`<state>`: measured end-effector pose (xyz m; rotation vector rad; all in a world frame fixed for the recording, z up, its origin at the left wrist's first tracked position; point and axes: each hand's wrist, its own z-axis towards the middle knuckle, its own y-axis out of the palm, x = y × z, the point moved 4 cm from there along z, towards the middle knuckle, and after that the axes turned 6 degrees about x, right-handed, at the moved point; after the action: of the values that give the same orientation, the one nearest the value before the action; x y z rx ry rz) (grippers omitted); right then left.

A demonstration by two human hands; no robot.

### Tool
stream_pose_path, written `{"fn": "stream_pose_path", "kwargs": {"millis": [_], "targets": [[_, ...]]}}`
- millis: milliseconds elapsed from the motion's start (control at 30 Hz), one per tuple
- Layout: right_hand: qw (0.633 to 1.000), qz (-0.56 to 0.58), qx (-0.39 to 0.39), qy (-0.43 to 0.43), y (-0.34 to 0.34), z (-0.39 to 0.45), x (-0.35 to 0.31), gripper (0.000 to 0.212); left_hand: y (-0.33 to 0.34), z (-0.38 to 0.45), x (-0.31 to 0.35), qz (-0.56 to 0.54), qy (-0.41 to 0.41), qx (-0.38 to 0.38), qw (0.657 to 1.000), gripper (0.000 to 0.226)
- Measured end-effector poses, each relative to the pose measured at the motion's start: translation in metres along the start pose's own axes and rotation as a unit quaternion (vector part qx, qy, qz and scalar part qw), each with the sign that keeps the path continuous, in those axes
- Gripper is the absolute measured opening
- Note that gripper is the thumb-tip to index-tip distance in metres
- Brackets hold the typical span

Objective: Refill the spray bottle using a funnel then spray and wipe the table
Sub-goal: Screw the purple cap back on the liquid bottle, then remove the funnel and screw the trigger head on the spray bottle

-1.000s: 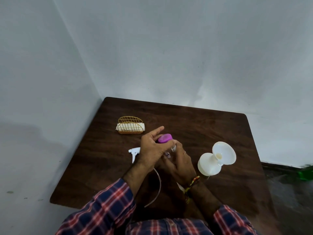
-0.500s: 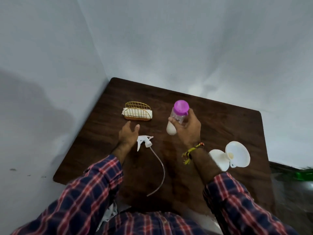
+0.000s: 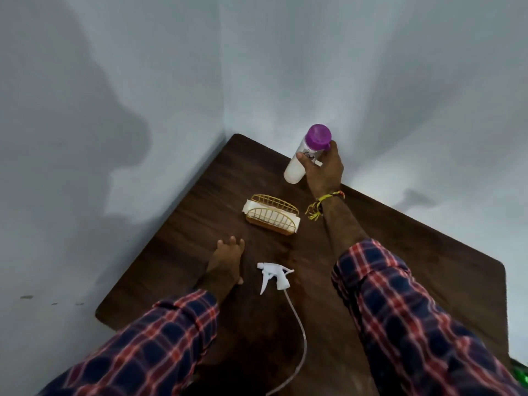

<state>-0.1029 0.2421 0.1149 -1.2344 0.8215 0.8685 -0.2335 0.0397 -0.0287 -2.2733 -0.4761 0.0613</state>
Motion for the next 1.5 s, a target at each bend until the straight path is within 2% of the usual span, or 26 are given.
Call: {"fn": "stream_pose_path", "kwargs": {"millis": [267, 500, 767, 967, 1100, 1200, 1267, 1367, 1433, 1500], "targets": [[0.999, -0.033, -0.023, 0.017, 0.048, 0.027, 0.026, 0.063, 0.007, 0.007, -0.002, -0.010, -0.001, -0.014, 1.000, 0.110], [0.997, -0.065, -0.032, 0.017, 0.057, 0.037, 0.031, 0.070, 0.006, 0.006, -0.001, -0.010, 0.000, -0.002, 1.000, 0.110], [0.993, -0.090, -0.014, 0.075, 0.037, 0.021, 0.035, 0.078, 0.003, -0.001, 0.001, -0.012, 0.002, 0.006, 1.000, 0.109], [0.992, -0.057, 0.065, 0.093, -0.024, -0.051, 0.028, 0.065, 0.007, -0.012, 0.005, -0.027, 0.001, 0.053, 0.998, 0.107], [0.994, -0.041, 0.070, 0.075, -0.072, -0.134, 0.030, 0.050, 0.008, -0.023, 0.007, -0.042, 0.002, 0.078, 0.996, 0.104], [0.994, -0.074, 0.067, 0.047, -0.111, -0.181, 0.043, 0.038, 0.009, -0.041, 0.014, -0.099, -0.006, 0.160, 0.982, 0.075], [0.992, -0.104, 0.076, 0.011, -0.139, -0.203, 0.046, 0.025, 0.010, -0.058, 0.027, -0.174, -0.013, 0.243, 0.954, 0.062], [0.981, -0.139, 0.126, -0.042, -0.189, -0.222, 0.039, 0.008, 0.017, -0.089, 0.070, -0.257, 0.062, 0.322, 0.909, 0.054], [0.963, -0.152, 0.214, -0.058, -0.233, -0.231, 0.033, 0.012, 0.026, -0.109, 0.108, -0.296, 0.149, 0.305, 0.893, 0.052], [0.935, -0.161, 0.316, -0.025, -0.281, -0.240, 0.041, 0.013, 0.039, -0.124, 0.147, -0.296, 0.234, 0.241, 0.894, 0.062]]}}
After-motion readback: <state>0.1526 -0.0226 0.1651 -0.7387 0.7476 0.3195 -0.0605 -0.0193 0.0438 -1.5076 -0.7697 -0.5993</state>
